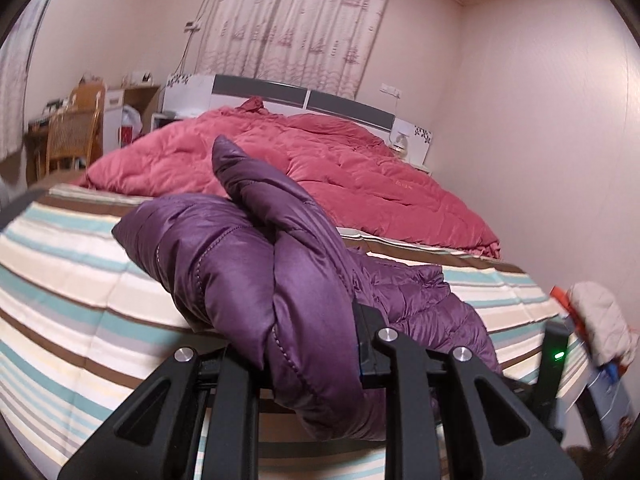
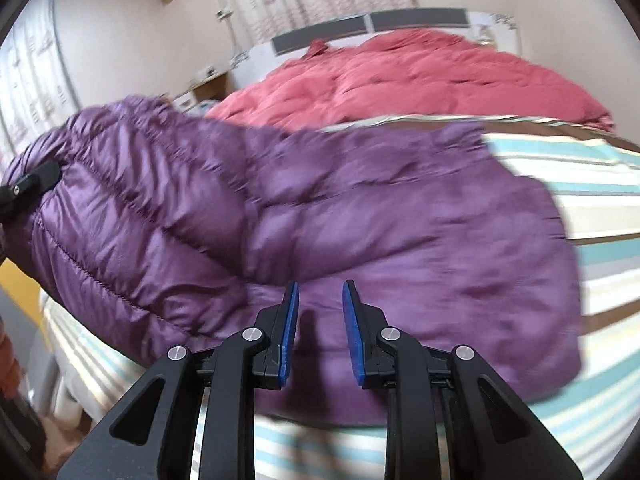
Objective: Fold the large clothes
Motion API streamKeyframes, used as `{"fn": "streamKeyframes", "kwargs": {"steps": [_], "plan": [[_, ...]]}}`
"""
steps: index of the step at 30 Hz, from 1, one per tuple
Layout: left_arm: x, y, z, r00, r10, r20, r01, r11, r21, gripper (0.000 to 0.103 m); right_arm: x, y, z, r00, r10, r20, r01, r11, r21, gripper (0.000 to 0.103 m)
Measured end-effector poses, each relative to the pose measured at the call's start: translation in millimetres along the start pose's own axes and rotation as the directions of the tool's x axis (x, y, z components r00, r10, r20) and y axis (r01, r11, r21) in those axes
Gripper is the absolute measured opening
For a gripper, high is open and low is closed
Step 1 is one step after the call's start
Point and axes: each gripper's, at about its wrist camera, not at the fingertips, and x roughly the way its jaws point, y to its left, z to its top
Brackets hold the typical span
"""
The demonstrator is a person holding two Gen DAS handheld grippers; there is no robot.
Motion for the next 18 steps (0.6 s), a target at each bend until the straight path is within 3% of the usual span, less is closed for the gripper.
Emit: {"fn": "streamKeyframes", "kwargs": {"steps": [4, 12, 18], "plan": [[-3.7, -22.9, 1.6, 1.0, 0.013, 0.01, -0.014, 0.998, 0.066, 0.018, -14.4, -37.9, -3.3, 0.995, -0.104, 0.003, 0.104, 0.992, 0.065, 0.023], [-1.5, -75.5, 7.7, 0.999, 0.039, 0.032, -0.046, 0.965, 0.258, 0.019, -42.5, -98.7, -17.3, 0.975, -0.217, 0.035, 0.206, 0.957, 0.205, 0.023], [5.5, -124.4, 7.6, 0.998, 0.049, 0.045, -0.063, 0.906, 0.419, 0.02, -53.6, -129.1, -15.8, 0.94, -0.34, 0.029, 0.321, 0.911, 0.257, 0.023]]}}
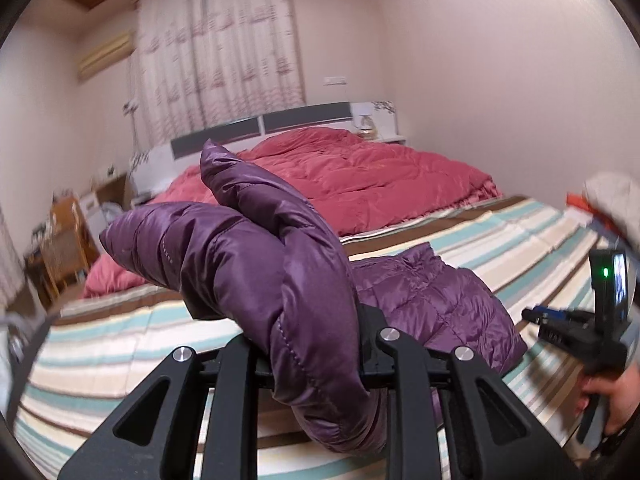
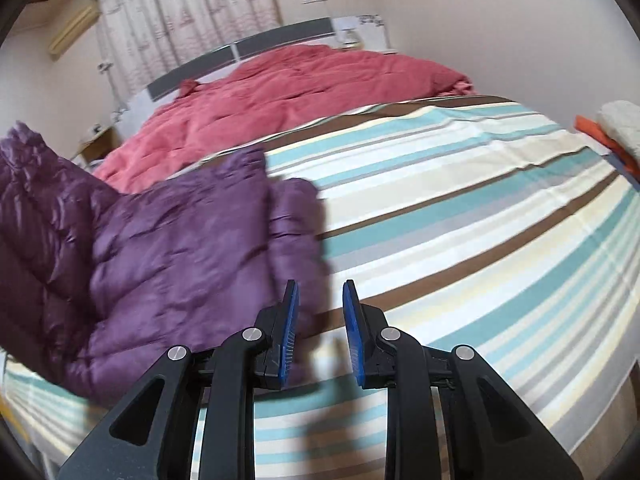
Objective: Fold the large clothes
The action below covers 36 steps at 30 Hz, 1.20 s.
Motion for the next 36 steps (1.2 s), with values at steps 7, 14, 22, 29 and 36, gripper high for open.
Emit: {"fn": "streamKeyframes", "kwargs": {"steps": [7, 14, 22, 29, 36], "plan": [[11.7, -43.4, 8.8, 0.998, -0.066, -0.013, 0.068, 0.992, 0.111, 0.021, 5.2, -20.8, 3.1, 1.0, -0.01, -0.011, 0.011, 0.997, 0.071, 0.023], [33.9, -94.9, 1.4, 0.991, -0.112, -0.067, 0.124, 0.966, 0.225, 0.021, -3.4, -44.2, 3.1, 1.0, -0.016, 0.002, 0.016, 0.992, 0.123, 0.023], [64.6, -149.0, -17.6, 0.981, -0.117, -0.152, 0.162, 0.93, 0.331, 0.022, -7.1, -62.4, 0.2, 1.0, -0.01, -0.001, 0.01, 0.986, 0.164, 0.023], [58.8, -158.0, -30.6, 0.939, -0.286, -0.19, 0.33, 0.904, 0.272, 0.062, -4.5, -62.0, -1.1, 1.0, 0.027, -0.009, -0.025, 0.986, 0.167, 0.023], [-8.3, -91.3, -12.4, 0.878, -0.477, -0.044, 0.479, 0.876, 0.052, 0.074, -11.4, -50.5, 5.0, 0.997, 0.071, 0.009, -0.071, 0.988, 0.14, 0.023]]}}
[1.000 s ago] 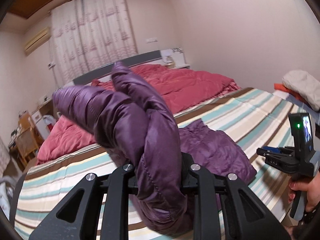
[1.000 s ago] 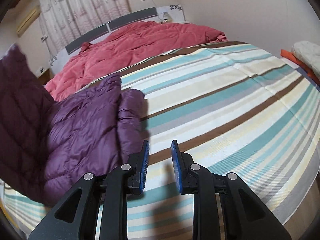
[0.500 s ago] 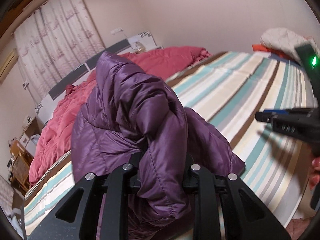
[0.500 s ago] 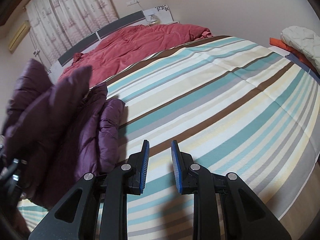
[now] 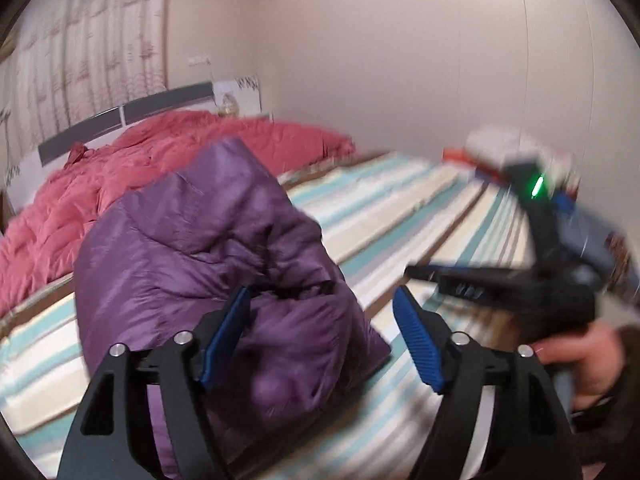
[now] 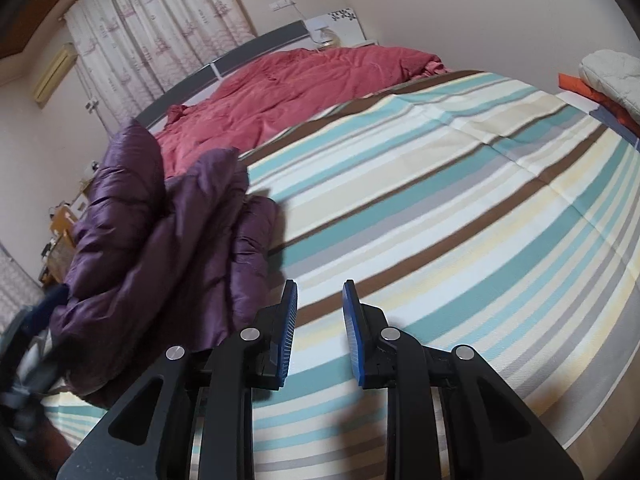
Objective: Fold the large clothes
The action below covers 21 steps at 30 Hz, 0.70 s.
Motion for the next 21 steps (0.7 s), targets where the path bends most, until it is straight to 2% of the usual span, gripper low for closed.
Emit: {"fn": "streamKeyframes", "kwargs": {"steps": [2, 3, 4, 5, 7, 9, 10, 12, 14, 15, 17, 19, 21], "plan": [[-23.6, 16.5, 0.9, 0.998, -0.017, 0.063, 0.021, 0.998, -0.054, 0.078, -3.2, 4.5, 1.8, 1.0, 0.012, 0.008, -0.011, 1.0, -0.011, 0.024], [-30.8, 23.9, 0.6, 0.997, -0.012, 0.083, 0.018, 0.997, -0.075, 0.081, -5.1, 8.7, 3.4, 1.0, 0.022, 0.012, -0.022, 1.0, -0.019, 0.029], [-39.1, 35.0, -0.6, 0.994, 0.02, 0.104, -0.009, 0.995, -0.104, 0.081, -6.8, 11.6, 4.6, 1.0, 0.024, 0.015, -0.024, 0.999, -0.023, 0.05], [-41.7, 45.2, -1.4, 0.992, 0.06, 0.109, -0.047, 0.991, -0.122, 0.081, -9.8, 15.4, 6.0, 0.999, 0.03, 0.026, -0.029, 0.999, -0.027, 0.057], [-41.6, 75.7, -5.4, 0.979, 0.187, 0.082, -0.17, 0.968, -0.184, 0.081, -16.8, 26.4, 9.9, 0.997, 0.059, 0.052, -0.056, 0.997, -0.053, 0.057], [-35.7, 107.4, -11.1, 0.956, 0.291, 0.027, -0.274, 0.925, -0.262, 0.08, -24.0, 42.3, 16.7, 0.994, 0.079, 0.079, -0.072, 0.993, -0.09, 0.057], [-30.4, 127.0, -16.6, 0.944, 0.33, -0.02, -0.32, 0.894, -0.313, 0.079, -26.5, 49.8, 21.2, 0.991, 0.099, 0.088, -0.09, 0.991, -0.103, 0.057], [-21.2, 144.8, -24.8, 0.94, 0.333, -0.077, -0.338, 0.873, -0.352, 0.071, -28.5, 67.7, 31.8, 0.986, 0.139, 0.096, -0.126, 0.983, -0.132, 0.057], [-5.5, 143.4, -30.0, 0.938, 0.323, -0.126, -0.346, 0.888, -0.302, 0.068, -28.1, 89.0, 42.6, 0.98, 0.171, 0.101, -0.152, 0.973, -0.172, 0.057], [0.8, 135.2, -32.2, 0.938, 0.319, -0.136, -0.344, 0.904, -0.253, 0.063, -26.8, 103.8, 49.0, 0.975, 0.193, 0.106, -0.169, 0.964, -0.204, 0.055], [3.3, 123.1, -33.7, 0.94, 0.316, -0.13, -0.337, 0.919, -0.202, 0.058, -21.9, 127.4, 56.4, 0.971, 0.22, 0.098, -0.188, 0.946, -0.263, 0.046], [9.5, 109.0, -31.1, 0.939, 0.317, -0.131, -0.336, 0.925, -0.178, 0.056, -8.8, 154.2, 60.3, 0.971, 0.232, 0.064, -0.198, 0.921, -0.334, 0.043], [14.0, 103.3, -29.3, 0.939, 0.319, -0.13, -0.339, 0.925, -0.171, 0.056, 8.9, 172.8, 60.9, 0.977, 0.211, 0.019, -0.186, 0.9, -0.395, 0.039]]}}
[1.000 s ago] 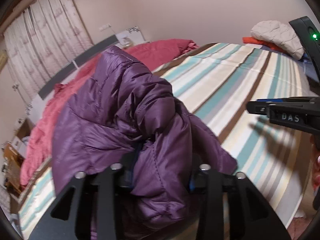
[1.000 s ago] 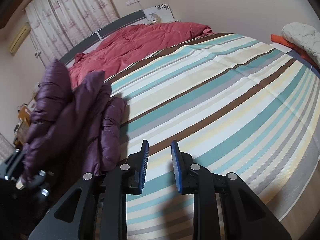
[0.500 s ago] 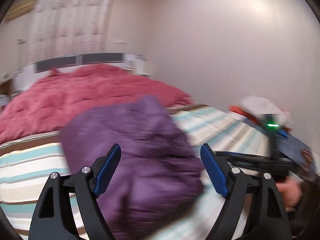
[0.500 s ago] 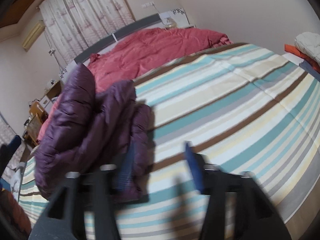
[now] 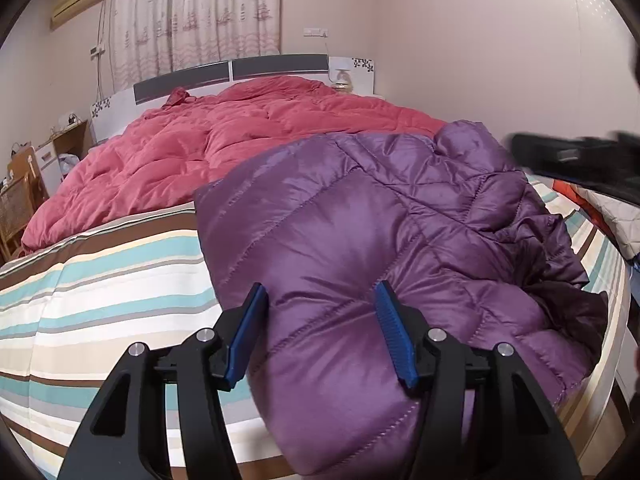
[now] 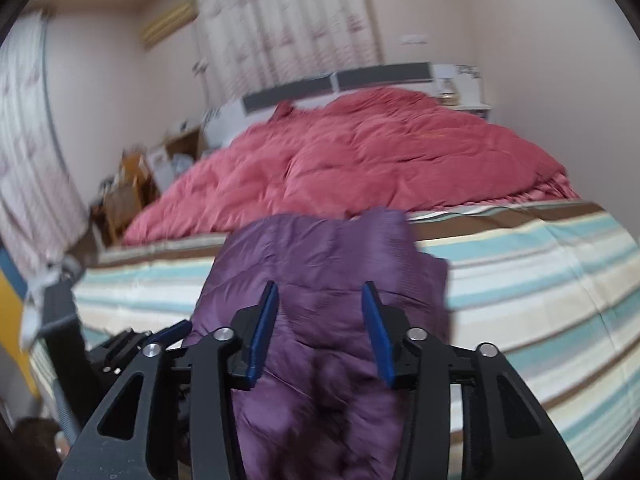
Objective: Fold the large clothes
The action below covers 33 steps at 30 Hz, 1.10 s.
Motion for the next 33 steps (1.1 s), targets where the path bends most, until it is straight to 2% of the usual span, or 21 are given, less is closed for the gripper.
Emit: {"fn": "streamKeyframes", "kwargs": {"steps": [3, 4, 6, 10, 14, 17, 23, 27, 30, 33], "plan": [[1.1, -7.8, 5.3, 1.0, 0.003, -0.01, -0.003, 1.0, 0.011, 0.056, 27.9, -0.3, -2.3, 0.995, -0.079, -0.067, 0.075, 0.996, -0.057, 0.038], [-0.2, -9.5, 5.4, 1.0, -0.002, -0.018, 0.002, 1.0, 0.008, 0.056, 36.5, -6.0, -5.2, 0.99, -0.109, -0.087, 0.105, 0.993, -0.054, 0.031], [2.6, -11.3, 6.5, 1.0, -0.009, -0.029, 0.01, 1.0, 0.011, 0.056, 51.0, -24.9, -14.8, 0.981, -0.146, -0.126, 0.144, 0.989, -0.02, 0.027], [19.6, -18.6, 12.4, 0.999, -0.014, -0.043, 0.016, 0.999, 0.038, 0.056, 72.3, -51.5, -42.0, 0.977, -0.137, -0.161, 0.146, 0.988, 0.045, 0.024], [32.3, -28.0, 13.0, 0.999, -0.014, -0.046, 0.017, 0.998, 0.066, 0.056, 86.6, -70.3, -62.2, 0.984, -0.093, -0.148, 0.112, 0.986, 0.12, 0.023], [36.9, -35.2, 13.6, 0.999, -0.002, -0.053, 0.007, 0.995, 0.095, 0.057, 94.8, -74.4, -68.5, 0.986, -0.086, -0.14, 0.104, 0.987, 0.125, 0.023], [30.8, -32.5, 16.7, 0.996, -0.027, -0.082, 0.032, 0.998, 0.06, 0.057, 78.7, -78.0, -63.5, 0.992, -0.04, -0.12, 0.06, 0.985, 0.161, 0.023], [25.9, -32.0, 14.1, 0.996, -0.03, -0.085, 0.034, 0.999, 0.038, 0.057, 42.3, -79.0, -62.7, 0.998, -0.032, -0.062, 0.045, 0.974, 0.221, 0.033], [19.2, -32.6, 11.9, 0.996, -0.041, -0.076, 0.043, 0.999, 0.034, 0.057, 19.4, -73.3, -67.7, 0.997, -0.066, -0.05, 0.075, 0.977, 0.197, 0.033], [18.9, -37.6, 9.1, 0.997, -0.031, -0.072, 0.035, 0.998, 0.051, 0.057, 19.8, -75.0, -74.0, 0.991, -0.101, -0.093, 0.117, 0.975, 0.191, 0.033]]}}
